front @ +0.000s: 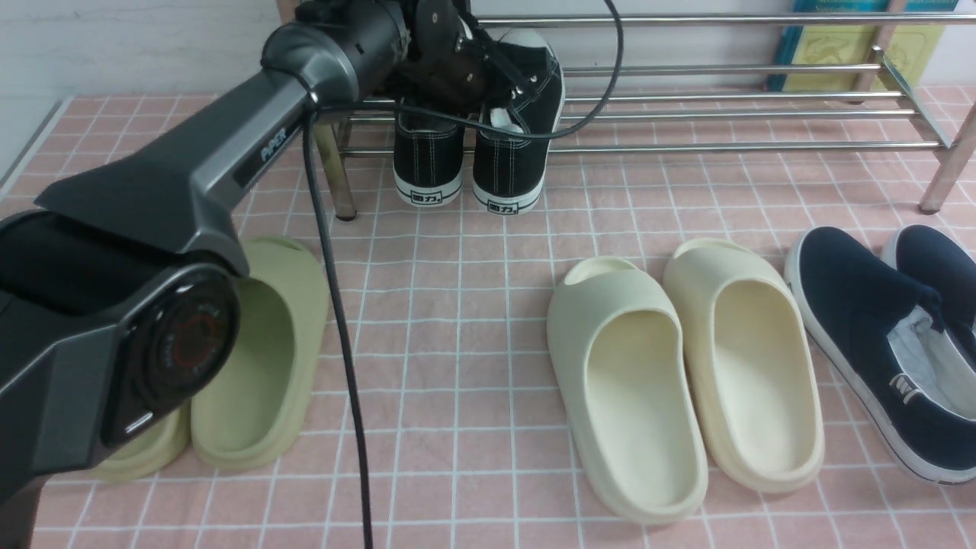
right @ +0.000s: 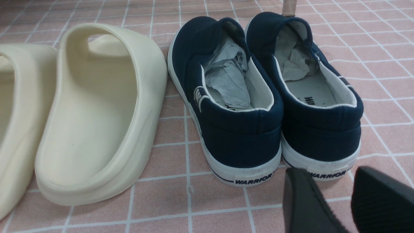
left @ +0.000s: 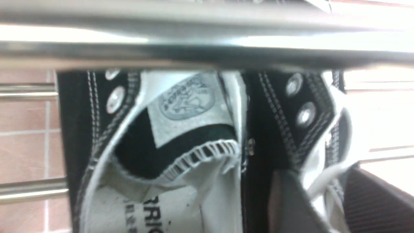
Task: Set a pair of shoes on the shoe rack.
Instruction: Use the left arm to put a shoe into the shoe rack
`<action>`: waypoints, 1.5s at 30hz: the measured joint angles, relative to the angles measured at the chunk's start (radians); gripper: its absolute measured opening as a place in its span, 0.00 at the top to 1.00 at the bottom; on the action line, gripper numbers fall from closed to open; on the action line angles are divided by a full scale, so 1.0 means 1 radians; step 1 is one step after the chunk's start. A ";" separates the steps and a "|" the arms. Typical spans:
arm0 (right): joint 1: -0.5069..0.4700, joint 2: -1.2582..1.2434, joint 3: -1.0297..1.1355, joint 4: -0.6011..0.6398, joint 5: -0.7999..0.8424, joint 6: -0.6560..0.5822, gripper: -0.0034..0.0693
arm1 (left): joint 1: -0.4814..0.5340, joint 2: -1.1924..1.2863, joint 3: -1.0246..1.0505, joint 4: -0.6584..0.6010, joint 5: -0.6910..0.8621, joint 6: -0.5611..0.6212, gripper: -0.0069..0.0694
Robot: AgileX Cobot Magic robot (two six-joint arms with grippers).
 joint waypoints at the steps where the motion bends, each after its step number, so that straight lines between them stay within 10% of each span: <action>1: 0.000 0.000 0.000 0.000 0.000 0.000 0.62 | 0.000 -0.015 0.000 0.001 0.022 0.000 0.45; 7: 0.000 0.000 0.000 0.000 0.000 0.000 0.62 | 0.000 -0.123 -0.002 0.001 0.210 0.087 0.41; 15: 0.000 0.000 0.000 0.000 0.000 0.000 0.62 | 0.000 -0.180 0.000 -0.068 0.534 0.312 0.69; 21: 0.000 0.000 0.000 0.000 0.000 0.000 0.62 | -0.001 -0.055 0.032 -0.173 0.475 0.371 0.90; 35: 0.000 0.000 0.000 0.000 0.000 0.000 0.62 | -0.006 0.008 0.010 -0.186 0.247 0.329 0.91; 45: 0.000 0.000 0.000 0.000 0.000 0.000 0.62 | -0.006 -0.033 0.000 -0.158 0.366 0.327 0.90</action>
